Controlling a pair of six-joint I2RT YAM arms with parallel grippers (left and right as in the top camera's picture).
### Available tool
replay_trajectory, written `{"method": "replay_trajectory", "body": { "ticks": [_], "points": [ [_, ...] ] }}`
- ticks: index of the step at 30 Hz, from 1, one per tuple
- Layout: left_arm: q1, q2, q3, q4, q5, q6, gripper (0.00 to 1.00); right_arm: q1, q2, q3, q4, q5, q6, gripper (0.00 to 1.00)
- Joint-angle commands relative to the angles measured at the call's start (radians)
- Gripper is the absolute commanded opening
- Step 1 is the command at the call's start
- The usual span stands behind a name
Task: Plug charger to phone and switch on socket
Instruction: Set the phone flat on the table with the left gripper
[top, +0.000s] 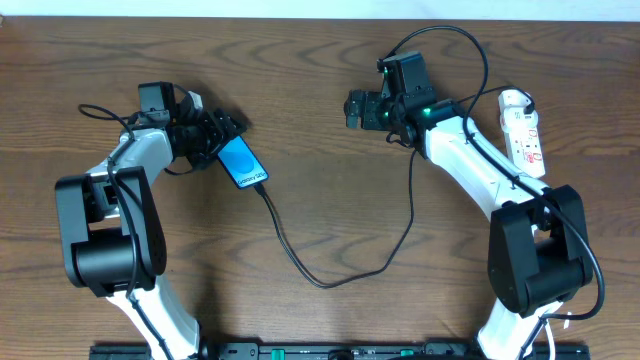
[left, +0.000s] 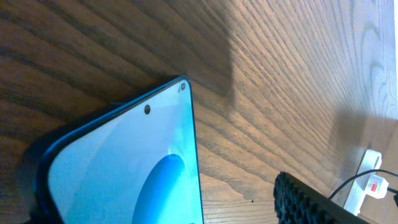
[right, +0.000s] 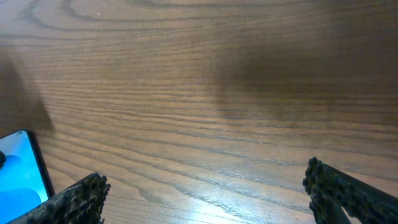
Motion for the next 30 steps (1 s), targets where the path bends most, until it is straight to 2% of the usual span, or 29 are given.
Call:
{"method": "replay_trajectory", "body": {
  "ticks": [1,3,13,21,30],
  "points": [
    [-0.001,0.007,0.0,-0.019,-0.037,0.014,0.82,-0.003,-0.023,0.007,0.004,0.011,-0.01,0.99],
    [-0.001,0.007,0.0,-0.023,-0.038,0.014,0.88,-0.003,-0.023,0.007,0.005,0.011,-0.01,0.99],
    [-0.001,0.007,0.0,-0.055,-0.043,0.014,0.89,-0.003,-0.023,0.007,0.005,0.011,-0.01,0.99],
    [-0.001,0.007,0.0,-0.151,-0.166,0.014,0.89,-0.003,-0.023,0.007,0.005,0.011,-0.011,0.99],
    [-0.001,0.007,0.0,-0.164,-0.169,0.014,0.89,-0.003,-0.023,0.007,0.005,0.011,-0.011,0.99]
  ]
}}
